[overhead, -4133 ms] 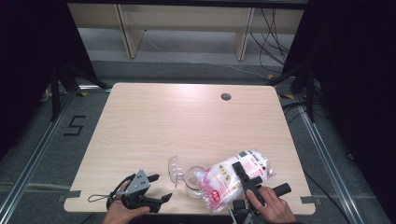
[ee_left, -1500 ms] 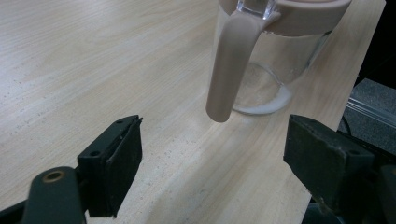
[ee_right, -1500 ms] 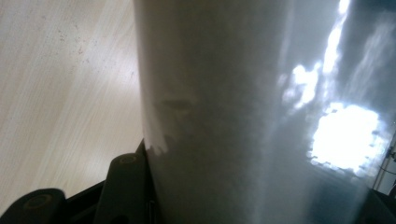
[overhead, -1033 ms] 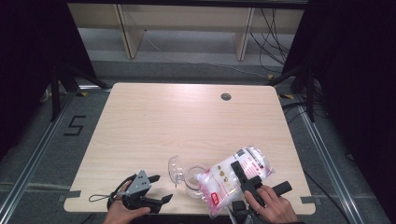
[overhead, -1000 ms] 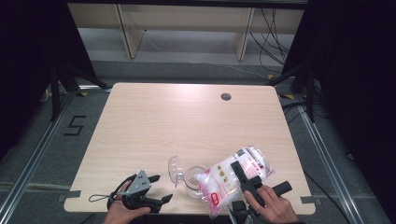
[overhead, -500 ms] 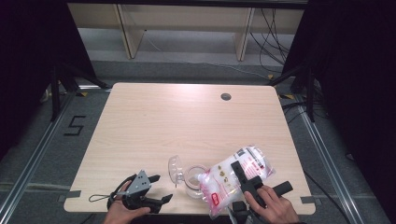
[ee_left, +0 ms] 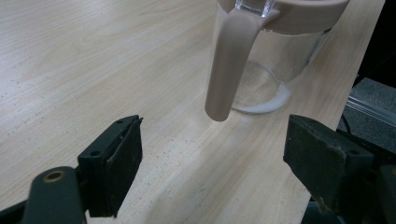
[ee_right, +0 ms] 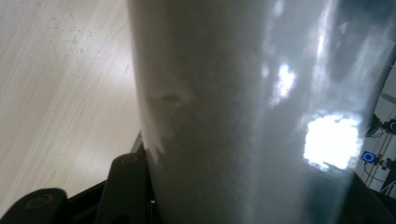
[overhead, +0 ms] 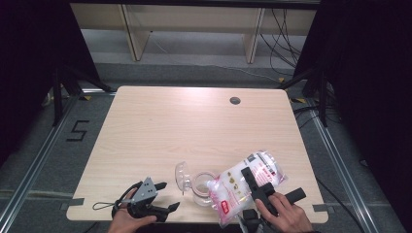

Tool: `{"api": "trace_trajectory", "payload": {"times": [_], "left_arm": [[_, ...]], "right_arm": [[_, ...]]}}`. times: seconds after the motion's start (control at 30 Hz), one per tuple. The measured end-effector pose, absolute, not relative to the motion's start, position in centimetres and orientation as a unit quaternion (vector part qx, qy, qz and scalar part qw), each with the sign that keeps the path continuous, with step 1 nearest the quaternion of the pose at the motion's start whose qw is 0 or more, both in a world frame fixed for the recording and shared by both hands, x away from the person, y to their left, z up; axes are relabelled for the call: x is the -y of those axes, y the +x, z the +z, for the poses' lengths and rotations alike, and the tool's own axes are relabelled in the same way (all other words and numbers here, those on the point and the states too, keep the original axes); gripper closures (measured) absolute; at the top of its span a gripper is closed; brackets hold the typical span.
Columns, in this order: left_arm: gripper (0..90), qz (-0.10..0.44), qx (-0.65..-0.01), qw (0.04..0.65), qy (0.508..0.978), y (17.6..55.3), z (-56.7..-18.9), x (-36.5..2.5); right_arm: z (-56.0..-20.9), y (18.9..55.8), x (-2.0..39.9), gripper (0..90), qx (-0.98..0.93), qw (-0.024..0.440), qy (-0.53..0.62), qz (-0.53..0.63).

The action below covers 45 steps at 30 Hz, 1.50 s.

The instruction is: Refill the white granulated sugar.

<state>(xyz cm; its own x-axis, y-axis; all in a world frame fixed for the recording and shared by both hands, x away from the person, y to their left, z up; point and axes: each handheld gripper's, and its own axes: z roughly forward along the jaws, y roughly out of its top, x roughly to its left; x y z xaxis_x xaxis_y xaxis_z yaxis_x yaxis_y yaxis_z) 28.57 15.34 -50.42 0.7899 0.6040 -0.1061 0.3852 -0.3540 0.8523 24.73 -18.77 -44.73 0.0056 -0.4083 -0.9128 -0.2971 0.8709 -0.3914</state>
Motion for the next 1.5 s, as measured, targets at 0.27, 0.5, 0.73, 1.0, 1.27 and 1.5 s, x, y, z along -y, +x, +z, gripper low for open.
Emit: {"api": "trace_trajectory", "payload": {"times": [0.27,0.5,0.73,1.0,1.27,1.5], "left_arm": [[19.2,0.115,-0.303,0.479,0.816,28.59,-50.41,-15.37],[19.2,0.116,-0.303,0.479,0.815,28.60,-50.41,-15.38],[19.2,0.114,-0.306,0.481,0.813,28.58,-50.42,-15.28],[19.2,0.115,-0.306,0.484,0.812,28.58,-50.39,-15.31],[19.2,0.121,-0.296,0.474,0.820,28.74,-50.34,-15.49],[19.2,0.117,-0.300,0.485,0.813,28.72,-50.38,-15.36]], "right_arm": [[-44.58,24.88,18.83,52.6,-0.698,0.665,-0.262,-0.040],[-44.43,24.81,18.85,52.7,-0.693,0.666,-0.271,-0.050],[-44.39,24.79,19.02,52.9,-0.693,0.669,-0.265,-0.049],[-44.14,24.58,18.96,53.1,-0.691,0.669,-0.268,-0.049],[-44.10,24.61,19.11,53.3,-0.693,0.668,-0.265,-0.048],[-43.97,24.61,19.11,53.5,-0.691,0.670,-0.268,-0.051]]}}
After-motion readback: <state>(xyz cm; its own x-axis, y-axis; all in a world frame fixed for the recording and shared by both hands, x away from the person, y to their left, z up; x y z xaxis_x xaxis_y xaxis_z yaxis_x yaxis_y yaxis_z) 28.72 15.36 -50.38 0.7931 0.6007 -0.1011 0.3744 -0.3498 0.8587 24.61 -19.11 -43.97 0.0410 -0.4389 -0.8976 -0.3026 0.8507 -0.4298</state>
